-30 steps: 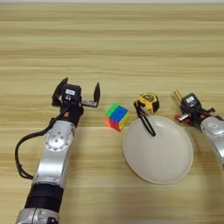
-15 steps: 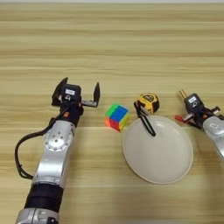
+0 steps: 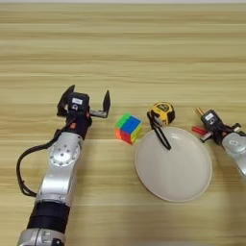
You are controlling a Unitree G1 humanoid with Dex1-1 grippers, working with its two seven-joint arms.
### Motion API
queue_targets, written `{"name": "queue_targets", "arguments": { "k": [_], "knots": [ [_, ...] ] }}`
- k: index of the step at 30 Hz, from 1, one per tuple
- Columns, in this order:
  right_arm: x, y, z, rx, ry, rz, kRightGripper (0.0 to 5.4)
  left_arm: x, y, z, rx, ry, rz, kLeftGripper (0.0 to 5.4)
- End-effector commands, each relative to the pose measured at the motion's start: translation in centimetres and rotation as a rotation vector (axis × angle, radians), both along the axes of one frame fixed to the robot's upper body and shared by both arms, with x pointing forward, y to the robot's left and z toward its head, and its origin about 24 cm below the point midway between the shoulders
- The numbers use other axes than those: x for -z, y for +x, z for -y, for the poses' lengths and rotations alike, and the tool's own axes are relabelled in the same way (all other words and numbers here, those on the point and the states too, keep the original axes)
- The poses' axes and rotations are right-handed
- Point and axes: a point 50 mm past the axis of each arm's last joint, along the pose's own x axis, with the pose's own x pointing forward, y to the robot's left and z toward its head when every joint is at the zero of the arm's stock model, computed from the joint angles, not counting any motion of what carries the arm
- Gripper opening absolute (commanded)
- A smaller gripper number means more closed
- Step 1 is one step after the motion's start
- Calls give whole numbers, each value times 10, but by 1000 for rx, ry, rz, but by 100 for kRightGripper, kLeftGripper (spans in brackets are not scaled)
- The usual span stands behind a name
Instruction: Move the objects on the table
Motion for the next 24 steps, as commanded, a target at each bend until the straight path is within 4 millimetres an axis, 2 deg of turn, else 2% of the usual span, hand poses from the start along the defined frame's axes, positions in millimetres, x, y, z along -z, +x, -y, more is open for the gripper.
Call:
{"name": "queue_targets", "arguments": {
  "k": [1,13,24],
  "knots": [
    [-3,4,1,-21,-11,-4,83,-1,3,3,10,-1,4,540],
    [-3,4,0,-26,3,-2,209,0,4,3,10,-1,1,540],
    [-12,10,-3,-2,61,61,326,0,3,2,7,0,3,540]
  ]
}}
